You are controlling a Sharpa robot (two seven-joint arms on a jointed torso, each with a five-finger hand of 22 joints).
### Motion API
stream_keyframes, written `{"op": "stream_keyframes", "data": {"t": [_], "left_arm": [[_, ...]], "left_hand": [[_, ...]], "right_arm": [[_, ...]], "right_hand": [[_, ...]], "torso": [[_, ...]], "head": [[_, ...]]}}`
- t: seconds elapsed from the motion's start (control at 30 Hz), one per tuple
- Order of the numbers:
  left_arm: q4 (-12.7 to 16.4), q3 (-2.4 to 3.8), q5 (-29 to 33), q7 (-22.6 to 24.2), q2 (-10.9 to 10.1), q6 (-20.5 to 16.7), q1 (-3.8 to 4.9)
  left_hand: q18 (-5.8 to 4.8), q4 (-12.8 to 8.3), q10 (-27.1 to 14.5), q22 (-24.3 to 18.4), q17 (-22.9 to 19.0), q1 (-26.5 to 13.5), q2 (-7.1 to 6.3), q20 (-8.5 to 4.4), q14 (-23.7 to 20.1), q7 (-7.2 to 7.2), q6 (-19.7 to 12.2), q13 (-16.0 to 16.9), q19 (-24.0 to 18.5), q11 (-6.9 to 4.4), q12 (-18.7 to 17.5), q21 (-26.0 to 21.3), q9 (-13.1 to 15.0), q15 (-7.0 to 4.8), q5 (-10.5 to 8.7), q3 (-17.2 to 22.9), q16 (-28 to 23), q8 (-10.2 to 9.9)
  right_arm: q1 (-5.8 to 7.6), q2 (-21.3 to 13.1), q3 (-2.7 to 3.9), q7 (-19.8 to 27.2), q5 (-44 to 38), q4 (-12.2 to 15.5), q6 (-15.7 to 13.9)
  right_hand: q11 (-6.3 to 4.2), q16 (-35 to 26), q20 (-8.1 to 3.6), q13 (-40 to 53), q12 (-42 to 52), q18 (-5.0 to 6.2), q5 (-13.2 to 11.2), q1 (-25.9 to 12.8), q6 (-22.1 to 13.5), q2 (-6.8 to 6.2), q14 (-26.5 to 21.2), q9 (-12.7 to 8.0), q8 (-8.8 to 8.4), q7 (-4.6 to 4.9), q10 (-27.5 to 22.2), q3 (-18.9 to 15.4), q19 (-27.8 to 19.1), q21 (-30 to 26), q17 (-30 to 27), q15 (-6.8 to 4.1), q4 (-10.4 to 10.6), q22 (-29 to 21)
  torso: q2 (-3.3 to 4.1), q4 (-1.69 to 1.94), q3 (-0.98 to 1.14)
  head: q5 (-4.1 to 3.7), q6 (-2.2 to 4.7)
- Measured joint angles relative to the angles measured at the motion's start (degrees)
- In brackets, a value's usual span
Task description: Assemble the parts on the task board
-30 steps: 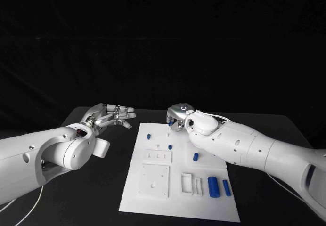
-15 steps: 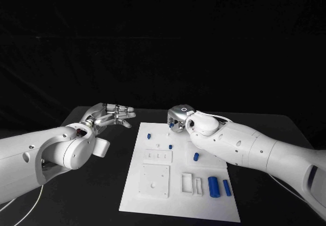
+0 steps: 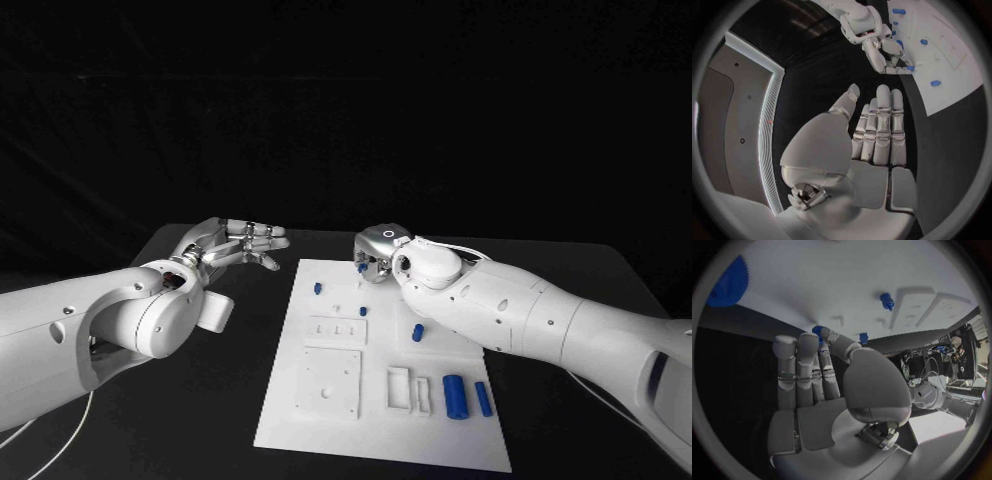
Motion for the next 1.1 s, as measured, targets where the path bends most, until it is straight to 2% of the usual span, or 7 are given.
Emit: {"op": "stream_keyframes", "data": {"t": [0.3,0.43,0.53,0.63,0.7,0.83,1.1], "left_arm": [[0.0,0.00,0.0,-0.1,0.1,0.0,0.06],[0.0,0.00,0.0,-0.1,0.2,0.0,0.09],[0.0,0.00,0.0,-0.1,0.2,0.0,0.13],[0.0,0.00,0.0,-0.2,0.2,0.0,0.16],[0.0,0.00,0.0,-0.2,0.2,0.1,0.17],[0.0,0.00,-0.1,-0.3,0.2,0.1,0.21],[-0.1,0.00,-0.1,-0.4,0.0,0.1,0.24]], "left_hand": [[0.00,0.0,0.0,0.0,0.0,0.0,0.00,0.00,0.0,0.00,0.0,0.0,0.0,0.00,0.0,0.0,0.0,0.00,0.00,0.0,0.0,0.0],[0.00,0.0,0.0,0.0,0.0,0.0,0.00,0.00,0.0,0.00,0.0,0.0,0.0,0.00,0.0,0.0,0.0,0.00,0.00,0.0,0.0,0.0],[0.00,0.0,0.0,0.0,0.0,0.0,0.00,0.00,0.0,0.00,0.0,0.0,0.0,0.00,0.0,0.0,0.0,0.00,0.00,0.0,0.0,0.0],[0.00,0.0,0.0,0.0,0.0,0.0,0.00,0.00,0.0,0.00,0.0,0.0,0.0,0.03,0.0,0.0,0.0,0.00,0.00,0.0,0.0,0.0],[0.00,0.0,-0.2,-0.1,0.0,0.0,0.00,0.00,0.0,0.00,0.0,0.0,0.0,0.21,0.0,0.0,0.0,0.00,0.00,0.0,0.0,0.0],[0.00,0.0,-0.4,-0.1,-0.1,0.0,0.00,0.00,0.0,0.20,-0.2,0.0,0.0,0.06,0.0,0.0,0.0,0.00,0.00,0.0,0.0,0.0],[0.00,0.0,-0.6,-0.1,-0.1,0.0,0.00,0.00,0.0,0.20,-0.2,0.0,0.0,0.20,0.0,0.0,0.0,0.00,0.00,0.0,0.0,0.0]], "right_arm": [[-0.04,0.6,-0.06,0.0,0.0,-0.9,0.2],[0.03,0.9,-0.07,0.1,0.0,-1.3,0.6],[0.02,1.0,-0.19,0.2,0.0,-1.6,1.0],[-0.11,1.0,-0.30,0.3,0.2,-1.9,1.2],[-0.19,0.8,-0.33,0.3,0.4,-2.0,1.2],[-0.19,0.6,-0.35,0.3,0.9,-1.7,0.9],[-0.17,-2.1,-0.31,0.1,1.5,2.1,-0.8]], "right_hand": [[0.00,0.0,0.00,0.0,-0.1,-0.01,0.0,0.1,0.0,0.10,0.0,0.0,-0.01,-0.03,0.0,-0.2,0.0,-1.3,-0.1,0.00,-0.2,0.7],[-0.28,0.0,0.12,0.0,-0.2,-0.01,0.0,0.1,-1.0,0.10,0.0,0.0,-0.02,0.51,-0.4,-0.2,0.1,-2.1,-0.2,0.00,-0.2,0.7],[0.79,-0.1,0.77,0.4,-0.2,-0.01,0.0,0.1,-3.7,0.08,0.1,-0.5,0.03,1.01,-3.8,-0.2,0.3,-3.3,-0.4,0.63,-0.2,0.6],[2.21,-0.9,1.65,0.1,0.2,0.86,0.6,-1.5,-7.8,-1.93,-0.1,-0.7,0.20,1.57,-9.1,-0.7,0.2,-6.4,-0.9,1.49,0.3,-0.6],[3.06,-1.6,2.41,0.0,0.2,1.91,0.8,-0.5,-11.0,-3.67,0.2,-0.7,0.21,1.47,-13.9,-5.4,0.2,-9.1,-1.7,1.95,0.9,-2.2],[4.20,-1.8,3.07,-0.2,0.2,3.13,1.2,2.5,-13.5,-5.03,0.0,-0.7,0.21,0.20,-19.7,-12.0,0.2,-12.7,-2.6,2.63,3.4,-4.2],[4.54,-1.9,3.17,-0.2,0.2,3.38,1.1,4.1,-14.8,-6.47,0.0,-0.7,0.21,-1.00,-20.9,-12.9,0.3,-14.6,-3.0,2.65,5.3,-5.2]], "torso": [[0.04,-0.08,-0.04],[0.04,-0.10,-0.07],[0.07,-0.13,-0.07],[0.08,-0.17,-0.08],[0.09,-0.18,-0.08],[0.09,-0.18,-0.09],[0.10,-0.28,-0.07]], "head": [[0.12,0.00],[0.14,-0.03],[0.15,-0.04],[0.22,-0.01],[0.26,0.02],[0.28,0.03],[0.29,0.15]]}}
